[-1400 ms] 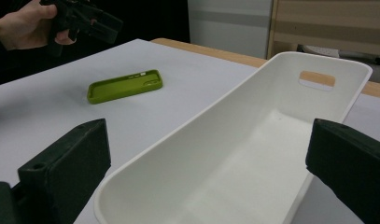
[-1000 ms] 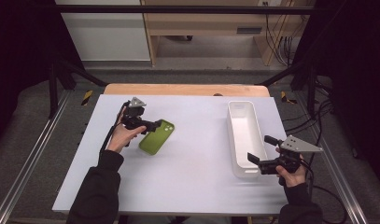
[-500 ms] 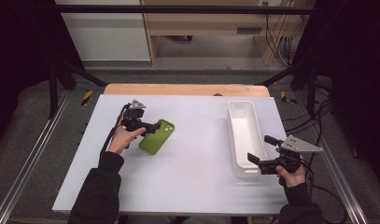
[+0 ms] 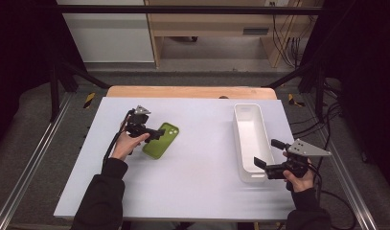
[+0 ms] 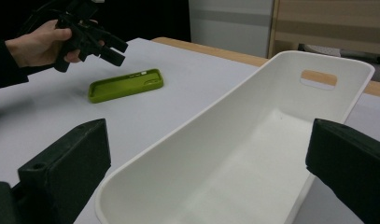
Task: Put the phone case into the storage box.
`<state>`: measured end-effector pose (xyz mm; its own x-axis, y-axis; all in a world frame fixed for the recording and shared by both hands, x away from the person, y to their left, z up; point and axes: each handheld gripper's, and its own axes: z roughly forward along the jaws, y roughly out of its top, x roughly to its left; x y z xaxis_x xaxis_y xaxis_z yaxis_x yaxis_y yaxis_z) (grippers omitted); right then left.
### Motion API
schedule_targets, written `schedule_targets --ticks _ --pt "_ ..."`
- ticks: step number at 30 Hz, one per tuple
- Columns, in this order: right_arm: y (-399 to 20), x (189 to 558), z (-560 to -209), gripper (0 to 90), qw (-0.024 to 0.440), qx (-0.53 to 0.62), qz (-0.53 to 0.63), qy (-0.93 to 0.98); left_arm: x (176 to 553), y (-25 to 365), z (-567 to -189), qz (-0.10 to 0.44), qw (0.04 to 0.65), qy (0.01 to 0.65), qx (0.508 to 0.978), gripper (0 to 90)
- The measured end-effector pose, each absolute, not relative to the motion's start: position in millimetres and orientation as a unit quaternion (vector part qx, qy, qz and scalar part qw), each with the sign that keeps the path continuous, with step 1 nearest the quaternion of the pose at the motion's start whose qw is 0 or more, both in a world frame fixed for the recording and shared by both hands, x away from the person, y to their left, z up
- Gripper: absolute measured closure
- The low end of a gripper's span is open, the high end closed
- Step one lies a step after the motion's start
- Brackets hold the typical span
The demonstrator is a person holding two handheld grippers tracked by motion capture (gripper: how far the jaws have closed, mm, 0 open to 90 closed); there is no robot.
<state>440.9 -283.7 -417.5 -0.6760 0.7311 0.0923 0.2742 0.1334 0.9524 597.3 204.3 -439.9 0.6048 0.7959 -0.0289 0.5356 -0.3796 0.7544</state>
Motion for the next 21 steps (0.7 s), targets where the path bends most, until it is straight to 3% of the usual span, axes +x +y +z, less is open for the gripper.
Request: schedule_targets --ticks 21 --pt "-283.9 440.8 -417.3 0.3 0.204 0.348 0.56 0.724 598.3 209.1 -456.7 0.161 0.375 0.423 0.809 4.3"
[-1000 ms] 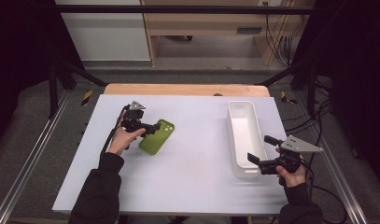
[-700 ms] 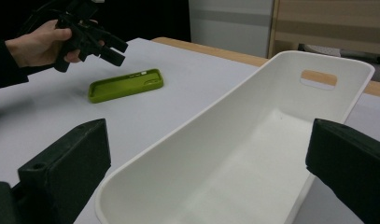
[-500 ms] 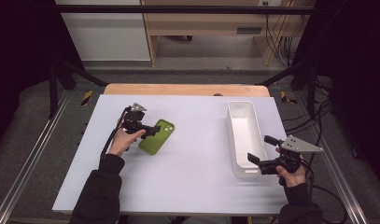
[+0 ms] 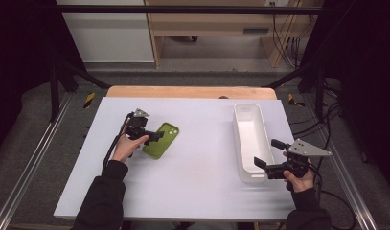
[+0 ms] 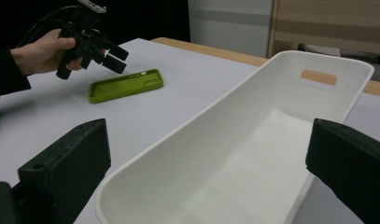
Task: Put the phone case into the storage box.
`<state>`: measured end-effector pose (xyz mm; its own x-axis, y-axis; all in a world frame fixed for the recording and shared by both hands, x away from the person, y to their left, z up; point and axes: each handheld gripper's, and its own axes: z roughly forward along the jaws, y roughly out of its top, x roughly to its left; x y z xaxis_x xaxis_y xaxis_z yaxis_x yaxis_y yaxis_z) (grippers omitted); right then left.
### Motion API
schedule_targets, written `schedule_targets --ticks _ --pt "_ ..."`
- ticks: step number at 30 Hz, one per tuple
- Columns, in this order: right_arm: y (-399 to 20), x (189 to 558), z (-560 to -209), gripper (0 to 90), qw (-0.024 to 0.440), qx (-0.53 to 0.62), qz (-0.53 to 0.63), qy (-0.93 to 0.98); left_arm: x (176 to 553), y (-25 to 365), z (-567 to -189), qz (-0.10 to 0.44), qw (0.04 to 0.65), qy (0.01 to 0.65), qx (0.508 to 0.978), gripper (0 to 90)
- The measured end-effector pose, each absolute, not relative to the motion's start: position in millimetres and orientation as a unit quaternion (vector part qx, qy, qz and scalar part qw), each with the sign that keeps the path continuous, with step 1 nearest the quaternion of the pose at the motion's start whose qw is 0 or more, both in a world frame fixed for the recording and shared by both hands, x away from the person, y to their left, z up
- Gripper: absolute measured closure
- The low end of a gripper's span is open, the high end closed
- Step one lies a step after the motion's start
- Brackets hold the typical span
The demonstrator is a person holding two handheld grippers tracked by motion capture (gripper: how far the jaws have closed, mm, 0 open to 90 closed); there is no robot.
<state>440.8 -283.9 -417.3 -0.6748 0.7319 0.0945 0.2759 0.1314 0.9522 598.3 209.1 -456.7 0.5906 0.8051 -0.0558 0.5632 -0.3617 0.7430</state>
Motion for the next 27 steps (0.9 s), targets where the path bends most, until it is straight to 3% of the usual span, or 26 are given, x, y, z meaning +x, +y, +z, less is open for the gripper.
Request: schedule_targets --ticks 14,25,27 --pt "-284.3 440.6 -417.1 0.4 0.203 0.348 0.56 0.724 599.5 204.9 -464.0 0.164 0.347 0.425 0.82 9.6" --pt "-284.4 440.5 -416.9 0.3 0.203 0.348 0.56 0.724 597.7 206.8 -466.7 0.17 0.344 0.433 0.816 21.5" --pt "-284.3 440.5 -417.0 0.3 0.203 0.347 0.561 0.724 596.2 209.0 -468.7 0.171 0.346 0.436 0.813 26.9"
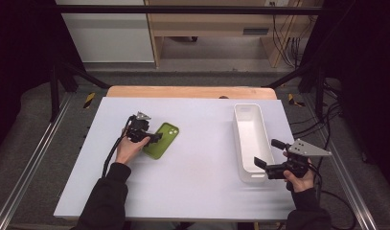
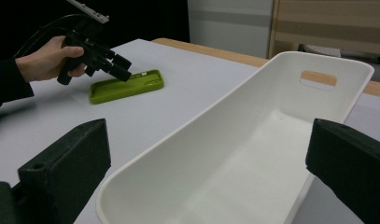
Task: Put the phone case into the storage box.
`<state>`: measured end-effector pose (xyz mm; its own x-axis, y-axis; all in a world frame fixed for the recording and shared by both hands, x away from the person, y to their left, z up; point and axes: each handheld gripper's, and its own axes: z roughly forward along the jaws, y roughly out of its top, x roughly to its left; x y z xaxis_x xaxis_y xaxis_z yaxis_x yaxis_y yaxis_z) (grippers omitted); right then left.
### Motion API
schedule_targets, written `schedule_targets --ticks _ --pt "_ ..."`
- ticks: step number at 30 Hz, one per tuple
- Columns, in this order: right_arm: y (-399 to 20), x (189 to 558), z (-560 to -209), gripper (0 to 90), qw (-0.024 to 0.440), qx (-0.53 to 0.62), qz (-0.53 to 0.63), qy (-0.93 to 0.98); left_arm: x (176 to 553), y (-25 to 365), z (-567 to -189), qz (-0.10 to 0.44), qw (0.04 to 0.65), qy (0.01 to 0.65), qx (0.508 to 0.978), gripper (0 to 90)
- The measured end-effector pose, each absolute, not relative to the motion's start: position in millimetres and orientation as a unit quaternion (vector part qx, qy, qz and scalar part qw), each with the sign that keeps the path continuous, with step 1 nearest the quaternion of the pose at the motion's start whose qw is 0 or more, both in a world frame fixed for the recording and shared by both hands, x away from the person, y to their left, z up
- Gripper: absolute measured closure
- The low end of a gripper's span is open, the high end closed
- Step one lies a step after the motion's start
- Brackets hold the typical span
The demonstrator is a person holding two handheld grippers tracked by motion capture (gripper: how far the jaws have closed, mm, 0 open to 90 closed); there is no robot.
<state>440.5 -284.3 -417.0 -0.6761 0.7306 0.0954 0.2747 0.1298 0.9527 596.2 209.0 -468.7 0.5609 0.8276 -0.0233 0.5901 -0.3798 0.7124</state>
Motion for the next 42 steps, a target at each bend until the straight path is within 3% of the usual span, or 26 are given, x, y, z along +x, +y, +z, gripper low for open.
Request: schedule_targets --ticks 22,42 --pt "-284.2 440.5 -417.1 0.4 0.204 0.347 0.56 0.724 590.2 210.8 -469.9 0.172 0.338 0.439 0.814 56.4" --pt "-284.0 440.5 -417.1 0.4 0.203 0.347 0.56 0.724 587.6 208.0 -469.0 0.179 0.328 0.43 0.822 75.2"
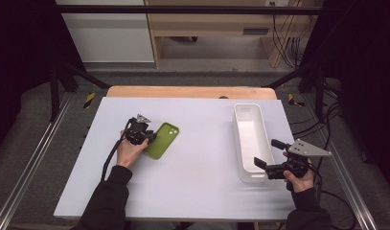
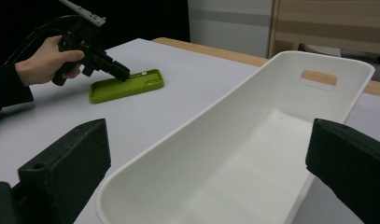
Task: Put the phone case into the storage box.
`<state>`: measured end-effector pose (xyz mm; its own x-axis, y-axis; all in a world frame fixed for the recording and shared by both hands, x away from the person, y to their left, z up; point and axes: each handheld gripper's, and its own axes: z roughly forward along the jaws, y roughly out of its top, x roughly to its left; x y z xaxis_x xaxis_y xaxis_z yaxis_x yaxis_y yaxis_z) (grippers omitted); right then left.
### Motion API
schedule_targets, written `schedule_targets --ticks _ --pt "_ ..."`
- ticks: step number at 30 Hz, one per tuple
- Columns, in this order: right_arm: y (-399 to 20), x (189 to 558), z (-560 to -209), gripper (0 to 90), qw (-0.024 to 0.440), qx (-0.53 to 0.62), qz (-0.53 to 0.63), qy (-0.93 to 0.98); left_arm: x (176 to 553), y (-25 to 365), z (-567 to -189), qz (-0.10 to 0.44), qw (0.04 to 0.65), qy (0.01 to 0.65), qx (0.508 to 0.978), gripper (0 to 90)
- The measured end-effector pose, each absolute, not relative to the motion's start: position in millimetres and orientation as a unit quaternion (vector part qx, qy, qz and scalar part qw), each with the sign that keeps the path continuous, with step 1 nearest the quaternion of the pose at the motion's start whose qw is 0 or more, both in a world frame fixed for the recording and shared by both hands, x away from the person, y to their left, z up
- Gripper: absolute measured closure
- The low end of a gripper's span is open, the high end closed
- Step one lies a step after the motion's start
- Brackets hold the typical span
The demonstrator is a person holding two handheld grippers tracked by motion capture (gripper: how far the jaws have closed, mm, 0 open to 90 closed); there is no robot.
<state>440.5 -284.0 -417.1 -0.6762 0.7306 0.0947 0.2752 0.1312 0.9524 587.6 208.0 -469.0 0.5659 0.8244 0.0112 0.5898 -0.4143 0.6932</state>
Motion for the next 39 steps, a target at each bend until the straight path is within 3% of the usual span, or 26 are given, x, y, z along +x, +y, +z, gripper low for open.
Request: schedule_targets --ticks 13,39 --pt "-284.3 440.4 -416.9 0.4 0.203 0.347 0.561 0.724 587.0 206.5 -468.7 0.183 0.324 0.43 0.822 85.2" --pt "-284.6 440.1 -416.7 0.4 0.203 0.347 0.561 0.724 583.3 207.8 -461.1 0.189 0.344 0.423 0.817 87.2"
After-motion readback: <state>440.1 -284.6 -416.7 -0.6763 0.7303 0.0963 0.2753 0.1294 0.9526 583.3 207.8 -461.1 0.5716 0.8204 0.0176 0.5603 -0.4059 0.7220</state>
